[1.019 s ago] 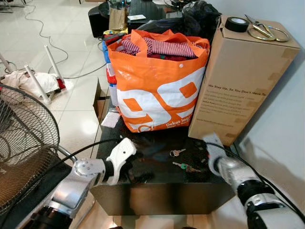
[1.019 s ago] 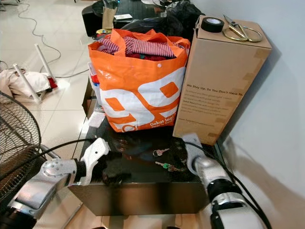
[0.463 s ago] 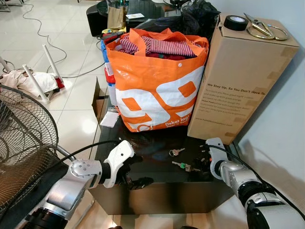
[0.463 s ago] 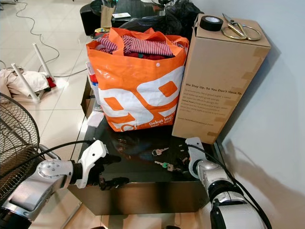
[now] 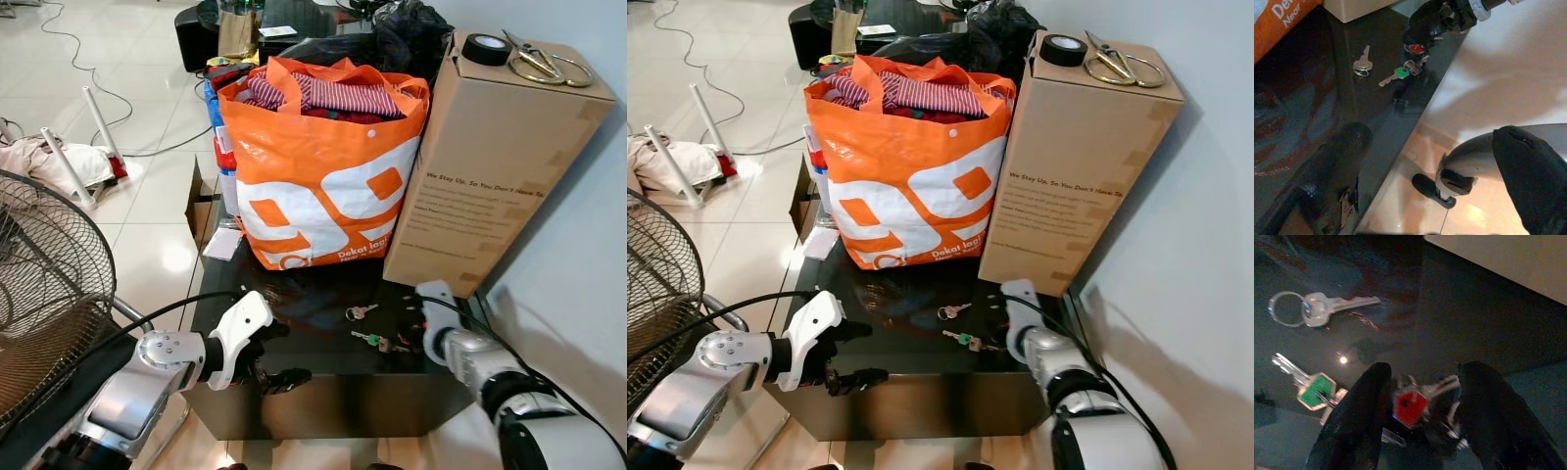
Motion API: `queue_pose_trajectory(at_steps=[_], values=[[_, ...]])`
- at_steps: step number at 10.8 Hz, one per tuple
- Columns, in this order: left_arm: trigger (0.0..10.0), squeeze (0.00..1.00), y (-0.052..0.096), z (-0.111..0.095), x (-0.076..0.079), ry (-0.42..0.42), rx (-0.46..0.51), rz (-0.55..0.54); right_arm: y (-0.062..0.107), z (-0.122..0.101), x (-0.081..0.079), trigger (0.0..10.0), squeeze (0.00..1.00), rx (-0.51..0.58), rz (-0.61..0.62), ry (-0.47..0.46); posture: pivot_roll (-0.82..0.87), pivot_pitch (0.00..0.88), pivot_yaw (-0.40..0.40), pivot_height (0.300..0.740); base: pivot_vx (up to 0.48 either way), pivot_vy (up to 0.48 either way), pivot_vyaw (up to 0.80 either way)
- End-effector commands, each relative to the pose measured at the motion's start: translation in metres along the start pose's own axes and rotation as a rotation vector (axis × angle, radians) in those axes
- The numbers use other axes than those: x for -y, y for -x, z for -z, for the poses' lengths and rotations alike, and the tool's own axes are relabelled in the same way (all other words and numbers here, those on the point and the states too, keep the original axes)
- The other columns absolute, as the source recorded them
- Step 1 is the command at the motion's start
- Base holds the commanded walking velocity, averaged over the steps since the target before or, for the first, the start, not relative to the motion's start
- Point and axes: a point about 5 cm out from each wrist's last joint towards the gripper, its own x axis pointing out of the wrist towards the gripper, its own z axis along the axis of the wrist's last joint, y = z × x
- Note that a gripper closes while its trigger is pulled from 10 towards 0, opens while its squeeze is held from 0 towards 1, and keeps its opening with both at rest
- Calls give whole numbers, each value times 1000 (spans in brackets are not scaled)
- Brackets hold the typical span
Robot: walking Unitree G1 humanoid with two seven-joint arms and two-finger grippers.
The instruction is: Hang keys on a hook
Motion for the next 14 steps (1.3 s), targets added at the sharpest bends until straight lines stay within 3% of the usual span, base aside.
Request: queue_pose_trajectory(at_steps=[1, 14], values=[[10000, 173, 3, -3, 0, -8, 1, -5, 0, -6, 2, 10000, 0, 19, 6, 9, 14, 0, -57, 740, 0, 0, 0], [10000, 169, 27, -3, 21, 1, -49, 25, 1, 1, 3, 10000, 0, 3, -7, 36, 58, 0, -75, 740, 0, 0, 0]])
